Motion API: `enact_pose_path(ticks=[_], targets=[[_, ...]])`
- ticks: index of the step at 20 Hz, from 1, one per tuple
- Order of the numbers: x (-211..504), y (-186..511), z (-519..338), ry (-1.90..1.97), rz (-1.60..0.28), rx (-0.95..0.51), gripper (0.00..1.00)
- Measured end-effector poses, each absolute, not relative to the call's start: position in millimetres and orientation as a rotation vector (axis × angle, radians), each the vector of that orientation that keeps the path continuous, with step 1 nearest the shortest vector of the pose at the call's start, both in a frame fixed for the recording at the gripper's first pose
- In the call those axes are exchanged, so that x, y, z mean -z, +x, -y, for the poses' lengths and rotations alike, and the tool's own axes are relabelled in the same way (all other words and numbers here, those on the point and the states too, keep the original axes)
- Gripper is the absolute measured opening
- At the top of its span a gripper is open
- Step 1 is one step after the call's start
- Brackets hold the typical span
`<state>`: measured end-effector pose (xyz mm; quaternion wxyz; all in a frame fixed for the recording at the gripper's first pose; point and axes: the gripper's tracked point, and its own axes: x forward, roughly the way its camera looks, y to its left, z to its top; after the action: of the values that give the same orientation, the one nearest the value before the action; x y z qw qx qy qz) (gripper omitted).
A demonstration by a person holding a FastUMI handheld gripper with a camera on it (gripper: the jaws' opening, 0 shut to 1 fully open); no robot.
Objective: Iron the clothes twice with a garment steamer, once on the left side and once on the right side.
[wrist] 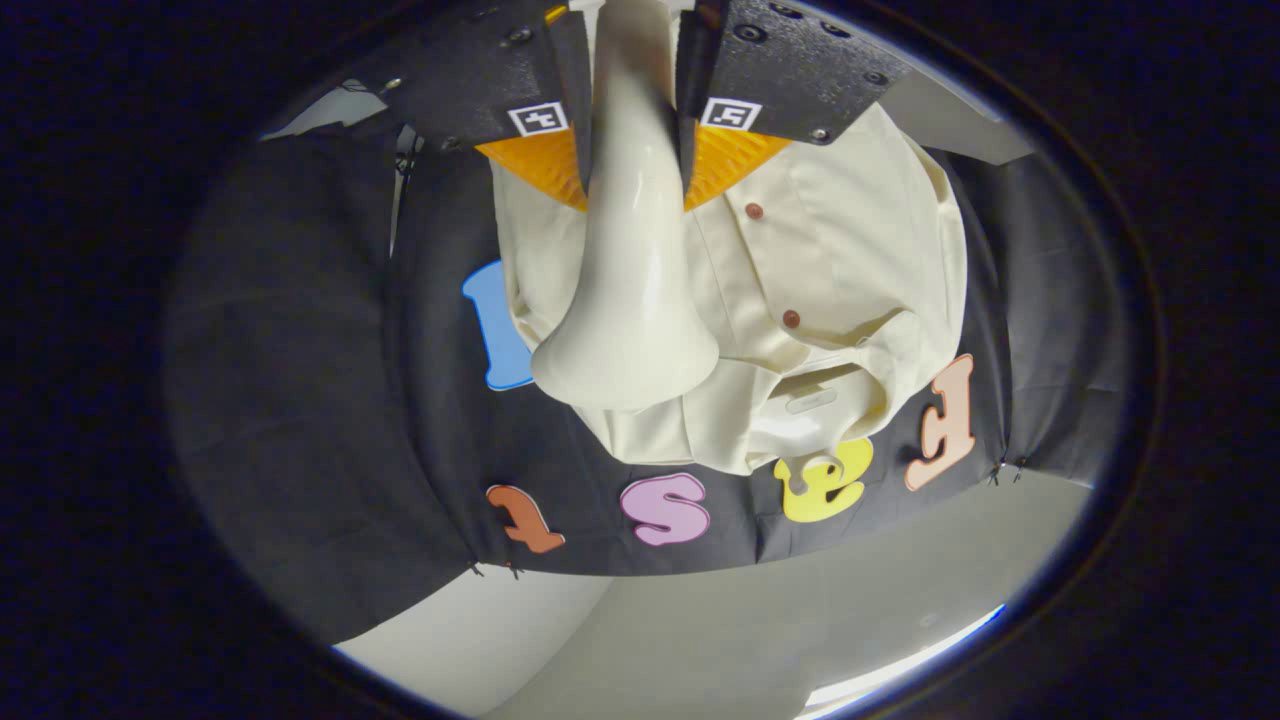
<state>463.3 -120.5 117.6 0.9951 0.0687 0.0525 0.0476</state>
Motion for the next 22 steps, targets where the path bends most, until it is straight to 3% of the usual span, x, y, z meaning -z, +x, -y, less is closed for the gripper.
enact_pose_path(ticks=[22], targets=[[-2,459,130,0.139,-0.285,-0.159,0.34]])
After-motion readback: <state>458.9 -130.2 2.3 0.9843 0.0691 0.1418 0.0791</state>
